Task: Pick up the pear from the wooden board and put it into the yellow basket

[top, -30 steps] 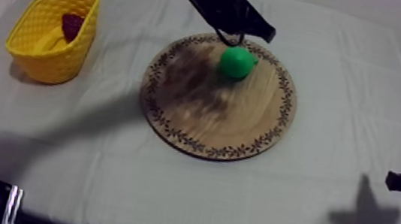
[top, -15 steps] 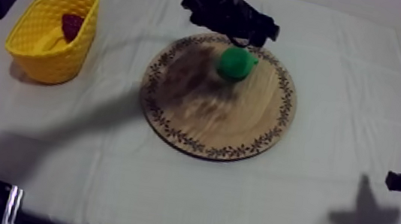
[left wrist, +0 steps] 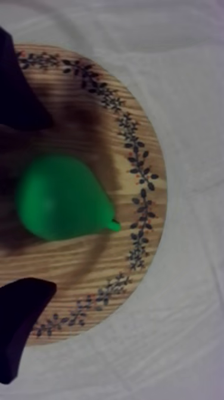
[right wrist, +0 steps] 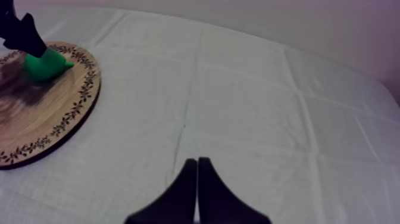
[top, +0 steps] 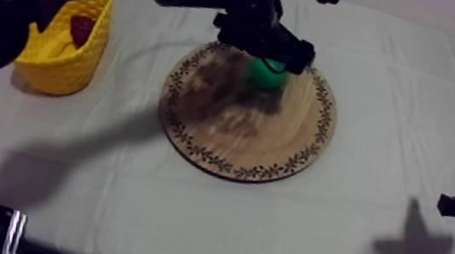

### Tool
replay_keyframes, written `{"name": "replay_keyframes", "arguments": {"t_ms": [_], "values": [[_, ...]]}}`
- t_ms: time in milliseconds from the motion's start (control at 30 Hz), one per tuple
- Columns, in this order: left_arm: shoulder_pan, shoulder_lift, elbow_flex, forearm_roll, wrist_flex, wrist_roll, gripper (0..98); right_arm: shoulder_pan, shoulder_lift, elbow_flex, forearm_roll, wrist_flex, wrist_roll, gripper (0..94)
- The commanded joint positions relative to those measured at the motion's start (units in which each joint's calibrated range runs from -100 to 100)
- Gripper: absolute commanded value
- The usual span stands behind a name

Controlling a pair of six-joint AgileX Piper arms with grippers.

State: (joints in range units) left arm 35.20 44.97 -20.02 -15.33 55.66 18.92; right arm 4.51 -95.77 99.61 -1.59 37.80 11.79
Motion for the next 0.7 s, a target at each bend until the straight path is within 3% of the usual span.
{"name": "replay_keyframes", "arguments": {"t_ms": [0, 667], "values": [[-0.3, 2.3, -1.5, -0.29, -1.0, -0.2, 88.6, 0.0, 0.0, 0.1, 0.0, 0.0, 0.0, 0.5], [-0.4, 12.3, -12.0, -1.96, 1.6, -1.9, 76.5, 0.0, 0.0, 0.1, 0.0, 0.0, 0.0, 0.5]]}}
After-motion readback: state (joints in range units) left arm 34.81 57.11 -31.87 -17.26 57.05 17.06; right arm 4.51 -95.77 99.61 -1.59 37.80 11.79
